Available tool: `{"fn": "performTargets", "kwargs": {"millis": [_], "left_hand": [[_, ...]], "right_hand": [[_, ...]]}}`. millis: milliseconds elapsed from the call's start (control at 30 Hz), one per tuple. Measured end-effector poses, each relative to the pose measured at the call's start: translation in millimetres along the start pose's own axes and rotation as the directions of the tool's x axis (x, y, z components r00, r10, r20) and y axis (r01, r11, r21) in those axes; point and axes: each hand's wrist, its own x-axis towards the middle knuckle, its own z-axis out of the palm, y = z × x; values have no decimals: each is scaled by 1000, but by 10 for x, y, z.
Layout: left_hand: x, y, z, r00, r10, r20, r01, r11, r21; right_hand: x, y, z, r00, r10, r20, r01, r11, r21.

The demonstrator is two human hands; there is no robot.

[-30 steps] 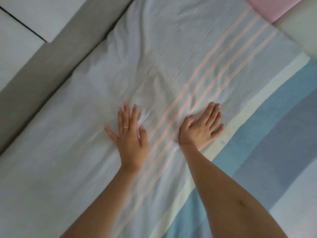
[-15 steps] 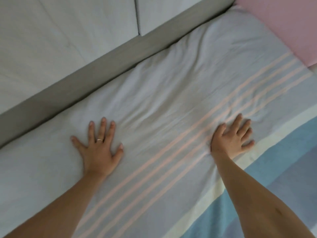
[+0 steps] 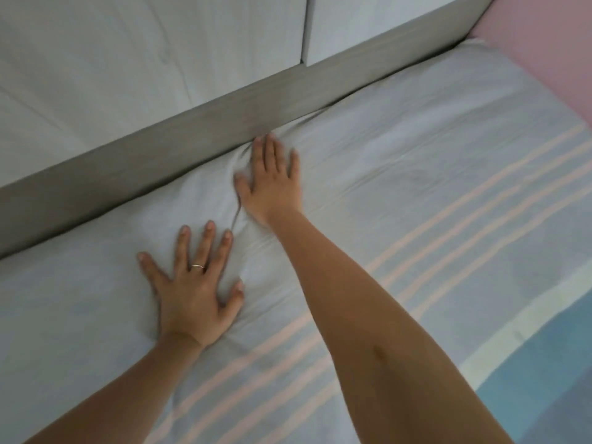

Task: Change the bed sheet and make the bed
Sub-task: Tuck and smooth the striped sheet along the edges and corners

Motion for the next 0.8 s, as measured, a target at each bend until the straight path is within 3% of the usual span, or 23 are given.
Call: {"fn": "performTargets", "kwargs": {"millis": [100,167,200,233,267,300,333,367,400,433,500,600,800], "left_hand": [[7,8,-11,1000,11,4,-11,1000,0],[2,-15,21,1000,17,-5,-17,1000,-11],[4,-16,25,1000,17,-14,-18,1000,-22],[11,-11,17,1000,15,-19,-15,1000,-24],[19,-1,3,1000,13,-18,-13,1000,-23],[7,-5,-5,1000,13,-25,-13,1000,-22],[-13,-18,-4,999,13,-31,-14,1000,-28],[-20,-25,3,999,8,-32,-10,999,-35],[-18,-19,11,1000,6,-30,-7,999,-35],[-13,-12,5,999,3,-32,-4,999,-32],[-16,-2,-9,1000,0,-25,-1,999,-44],[-20,-23,-8,1000,-8,-22,7,999,-49],[-14,1,-34,992,-97,-77,88,989,-119]], "right_hand": [[-204,35,-18,948,-317,3,317,948,-6],[-486,96,-43,756,-654,15,654,756,22],[-605,186,-64,649,-759,55,760,649,-25],[-630,341,-79,602,-794,87,799,596,-83],[-603,517,-92,645,-758,97,763,633,-127],[-596,683,-113,768,-636,72,639,756,-144],[-619,830,-153,912,-411,8,410,907,-98],[-652,952,-203,984,-140,-111,140,990,-9],[-735,1020,-232,963,107,-246,-82,991,109],[-859,979,-261,894,301,-332,-237,947,218],[-1165,687,-172,818,500,-283,-397,848,351],[-1543,163,203,840,519,-159,-454,832,318],[-1537,49,418,791,548,-271,-493,834,247]]}}
